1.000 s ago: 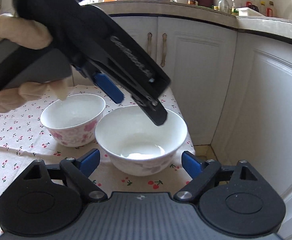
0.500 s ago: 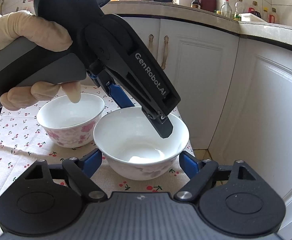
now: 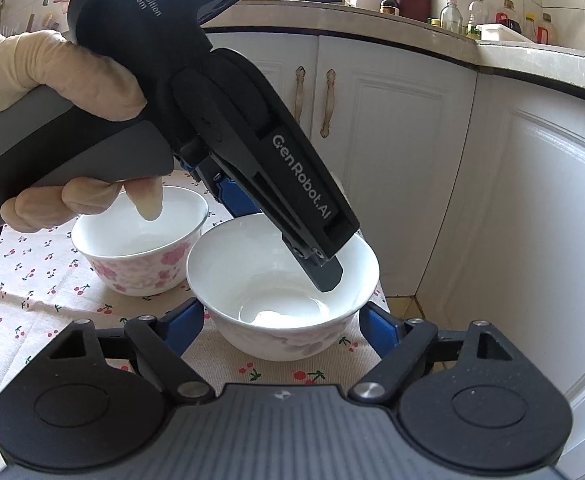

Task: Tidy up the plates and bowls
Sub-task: 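Close the left gripper on the floral bowl's rim, then carry the bowl with the left gripper and lower it into the placed bowl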

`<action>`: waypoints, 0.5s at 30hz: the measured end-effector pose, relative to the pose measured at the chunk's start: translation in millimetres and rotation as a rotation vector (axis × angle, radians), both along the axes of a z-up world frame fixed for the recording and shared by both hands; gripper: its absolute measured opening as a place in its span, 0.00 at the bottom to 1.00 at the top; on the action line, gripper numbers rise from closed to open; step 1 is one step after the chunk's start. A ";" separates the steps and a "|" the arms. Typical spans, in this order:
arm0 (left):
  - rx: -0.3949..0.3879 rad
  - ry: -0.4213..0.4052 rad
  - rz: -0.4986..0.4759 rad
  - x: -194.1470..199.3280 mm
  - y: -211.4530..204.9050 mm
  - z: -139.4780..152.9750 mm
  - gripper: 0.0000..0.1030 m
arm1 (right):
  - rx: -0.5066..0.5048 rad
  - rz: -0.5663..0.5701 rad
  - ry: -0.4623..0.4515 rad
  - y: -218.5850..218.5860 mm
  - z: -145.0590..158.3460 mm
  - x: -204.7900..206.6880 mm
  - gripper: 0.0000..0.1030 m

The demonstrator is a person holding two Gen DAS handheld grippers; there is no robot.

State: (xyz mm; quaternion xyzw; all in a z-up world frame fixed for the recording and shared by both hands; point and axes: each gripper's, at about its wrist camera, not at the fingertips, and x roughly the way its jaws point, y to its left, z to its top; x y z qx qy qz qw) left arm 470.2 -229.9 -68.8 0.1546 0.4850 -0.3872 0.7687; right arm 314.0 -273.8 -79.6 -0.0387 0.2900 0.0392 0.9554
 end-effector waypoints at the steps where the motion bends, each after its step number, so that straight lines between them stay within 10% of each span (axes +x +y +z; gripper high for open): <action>1: 0.000 0.002 0.001 -0.6 0.4 0.1 0.68 | -0.004 0.001 0.002 0.7 0.8 -0.5 0.85; 15: -0.029 -0.018 -0.019 -42.4 16.5 27.8 0.68 | -0.001 0.026 -0.003 8.5 25.0 -36.0 0.85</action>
